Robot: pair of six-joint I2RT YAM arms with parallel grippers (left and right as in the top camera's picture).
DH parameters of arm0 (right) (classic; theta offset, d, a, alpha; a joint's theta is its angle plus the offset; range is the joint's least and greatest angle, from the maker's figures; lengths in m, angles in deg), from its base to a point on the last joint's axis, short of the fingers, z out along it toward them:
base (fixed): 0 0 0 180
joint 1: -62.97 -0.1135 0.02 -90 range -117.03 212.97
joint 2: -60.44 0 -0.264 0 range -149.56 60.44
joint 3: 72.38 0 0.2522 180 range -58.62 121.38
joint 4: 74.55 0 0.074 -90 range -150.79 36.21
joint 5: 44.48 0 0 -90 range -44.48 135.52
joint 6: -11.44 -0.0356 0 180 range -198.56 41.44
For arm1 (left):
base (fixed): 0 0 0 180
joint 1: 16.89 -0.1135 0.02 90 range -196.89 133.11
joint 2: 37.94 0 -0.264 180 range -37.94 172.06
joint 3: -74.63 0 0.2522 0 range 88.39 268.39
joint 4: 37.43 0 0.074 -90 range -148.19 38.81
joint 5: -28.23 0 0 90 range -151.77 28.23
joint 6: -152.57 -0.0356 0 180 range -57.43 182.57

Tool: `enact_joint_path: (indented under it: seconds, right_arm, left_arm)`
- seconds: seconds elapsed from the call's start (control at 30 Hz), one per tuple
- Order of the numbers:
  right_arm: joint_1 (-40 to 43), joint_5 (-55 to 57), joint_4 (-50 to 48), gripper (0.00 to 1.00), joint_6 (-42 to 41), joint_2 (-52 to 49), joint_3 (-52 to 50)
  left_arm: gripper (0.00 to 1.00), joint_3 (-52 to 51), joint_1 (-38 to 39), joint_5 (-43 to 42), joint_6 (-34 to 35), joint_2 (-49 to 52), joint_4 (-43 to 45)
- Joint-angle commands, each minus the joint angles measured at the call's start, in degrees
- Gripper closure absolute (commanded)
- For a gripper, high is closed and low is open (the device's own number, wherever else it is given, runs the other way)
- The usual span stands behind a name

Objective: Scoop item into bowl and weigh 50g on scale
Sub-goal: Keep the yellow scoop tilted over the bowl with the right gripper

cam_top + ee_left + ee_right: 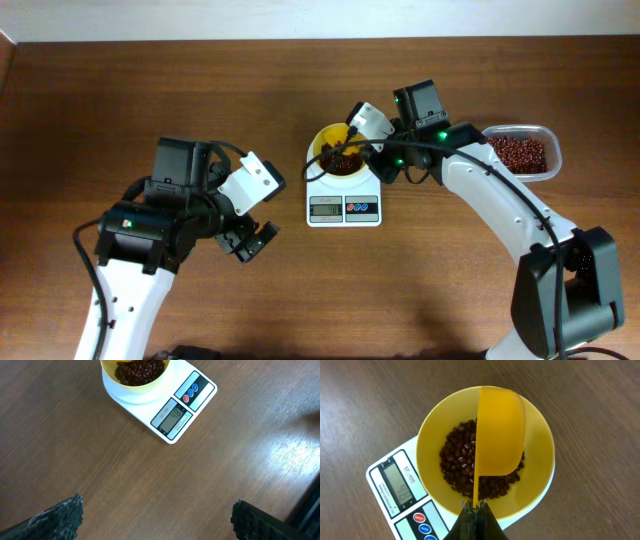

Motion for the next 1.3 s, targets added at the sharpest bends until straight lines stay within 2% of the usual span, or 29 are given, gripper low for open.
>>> enact_joint_path:
  seconds: [0.0,1.27]
  right_arm:
    - [-0.5,1.6,-0.9,0.96,0.4,3.1,0.6]
    - [-0.2,1.5,0.2,0.96,0.4,2.5,0.6]
  left_arm:
    - [0.01,1.0,-0.5,0.0,-1.0,0.2,-0.1]
    - [0.01,1.0,-0.5,0.0,-1.1,0.2,-0.1]
